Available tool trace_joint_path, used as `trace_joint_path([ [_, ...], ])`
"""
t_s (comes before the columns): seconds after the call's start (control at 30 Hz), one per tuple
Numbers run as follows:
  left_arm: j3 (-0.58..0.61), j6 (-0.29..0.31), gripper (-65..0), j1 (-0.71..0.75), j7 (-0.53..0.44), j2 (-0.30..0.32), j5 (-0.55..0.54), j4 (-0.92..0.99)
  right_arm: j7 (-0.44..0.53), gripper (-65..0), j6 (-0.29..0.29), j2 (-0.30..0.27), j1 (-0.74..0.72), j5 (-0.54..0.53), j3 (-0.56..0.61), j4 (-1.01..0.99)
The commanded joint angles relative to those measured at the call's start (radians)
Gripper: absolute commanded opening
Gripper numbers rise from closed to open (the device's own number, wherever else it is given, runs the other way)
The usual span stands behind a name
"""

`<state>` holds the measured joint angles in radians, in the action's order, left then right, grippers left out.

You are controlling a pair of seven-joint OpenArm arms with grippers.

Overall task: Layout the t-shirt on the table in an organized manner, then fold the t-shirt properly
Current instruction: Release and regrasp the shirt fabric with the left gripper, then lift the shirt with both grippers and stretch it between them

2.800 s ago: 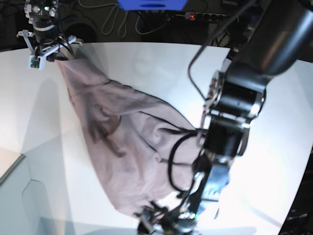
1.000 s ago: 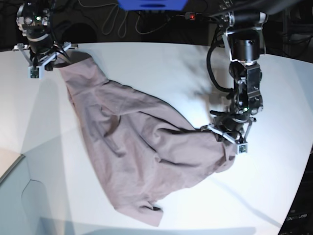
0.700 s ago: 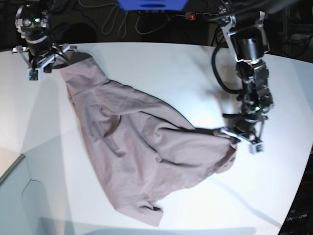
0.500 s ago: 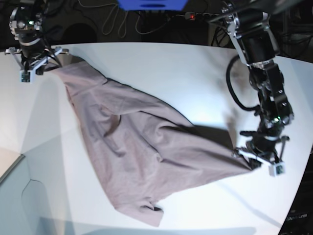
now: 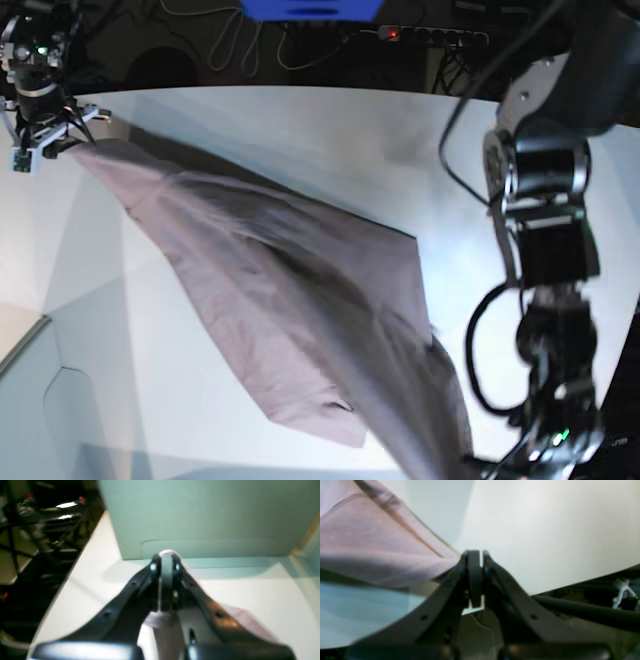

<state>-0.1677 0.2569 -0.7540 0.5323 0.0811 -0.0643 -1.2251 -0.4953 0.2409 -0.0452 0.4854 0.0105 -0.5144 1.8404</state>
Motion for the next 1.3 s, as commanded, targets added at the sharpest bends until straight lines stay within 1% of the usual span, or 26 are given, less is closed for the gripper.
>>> trace_joint_path([
  [0.0, 0.020, -0.005, -64.8, -0.078, -0.057, -0.001, -0.006, 0.047, 0.020, -65.0, 0.018, -0.006, 0.008, -0.005, -0.005, 0.025],
  [0.13, 0.113, -0.005, -64.5, -0.220, -0.202, -0.051, -0.004, 0.377, 0.019, -65.0, 0.018, 0.012, 0.009, -0.005, -0.005, 0.032],
  [0.2, 0.158, -0.005, -62.9, -0.264, -0.216, -0.063, -0.004, 0.500, 0.019, -65.0, 0.018, 0.021, 0.009, -0.005, -0.005, 0.032],
  [0.27, 0.185, -0.005, -58.1, -0.282, -0.225, -0.068, -0.006, 0.577, 0.019, -65.0, 0.018, 0.024, 0.009, -0.005, -0.005, 0.032],
  [0.37, 0.196, -0.005, -47.0, -0.278, -0.225, -0.070, -0.010, 0.618, 0.019, -65.0, 0.018, 0.024, 0.009, -0.005, -0.003, 0.032],
  [0.43, 0.191, -0.005, -41.9, -0.252, -0.225, -0.077, -0.012, 0.614, 0.019, -65.0, 0.018, 0.024, 0.008, -0.005, -0.002, 0.032],
  [0.57, 0.188, -0.005, -41.4, -0.166, -0.219, -0.062, -0.013, 0.558, 0.019, -65.0, 0.018, 0.024, 0.002, -0.005, 0.000, 0.032],
  [0.67, 0.187, -0.005, -41.5, -0.040, -0.214, -0.022, -0.015, 0.479, 0.019, -65.0, 0.018, 0.024, 0.000, -0.005, 0.001, 0.032],
  [0.73, 0.182, -0.005, -41.5, 0.049, -0.214, -0.013, -0.015, 0.436, 0.019, -65.0, 0.018, 0.021, 0.000, -0.005, 0.001, 0.032],
  [0.87, 0.076, -0.005, -41.3, 0.255, -0.211, -0.011, -0.015, 0.334, 0.019, -65.0, 0.018, 0.017, 0.000, -0.005, 0.001, 0.032],
  [0.9, 0.046, -0.005, -41.2, 0.305, -0.194, -0.011, -0.015, 0.308, 0.019, -65.0, 0.018, 0.017, 0.000, -0.005, 0.001, 0.032],
  [0.93, 0.023, -0.003, -41.2, 0.339, -0.171, -0.014, -0.016, 0.282, 0.019, -65.0, 0.018, 0.017, 0.000, -0.005, 0.003, 0.032],
  [1.0, -0.022, -0.001, -40.2, 0.405, -0.113, -0.047, -0.016, 0.236, 0.019, -65.0, 0.018, 0.017, 0.000, -0.005, 0.003, 0.032],
  [1.07, -0.071, 0.000, -34.3, 0.449, -0.068, -0.074, -0.016, 0.204, 0.019, -65.0, 0.018, 0.017, 0.000, -0.005, 0.003, 0.032],
  [1.13, -0.105, 0.000, -28.7, 0.482, -0.050, -0.105, -0.016, 0.186, 0.019, -65.0, 0.018, 0.017, 0.000, -0.005, 0.003, 0.032],
  [1.27, -0.122, 0.000, -29.1, 0.508, -0.050, -0.145, -0.016, 0.190, 0.019, -65.0, 0.018, 0.017, 0.006, -0.005, 0.003, 0.031],
])
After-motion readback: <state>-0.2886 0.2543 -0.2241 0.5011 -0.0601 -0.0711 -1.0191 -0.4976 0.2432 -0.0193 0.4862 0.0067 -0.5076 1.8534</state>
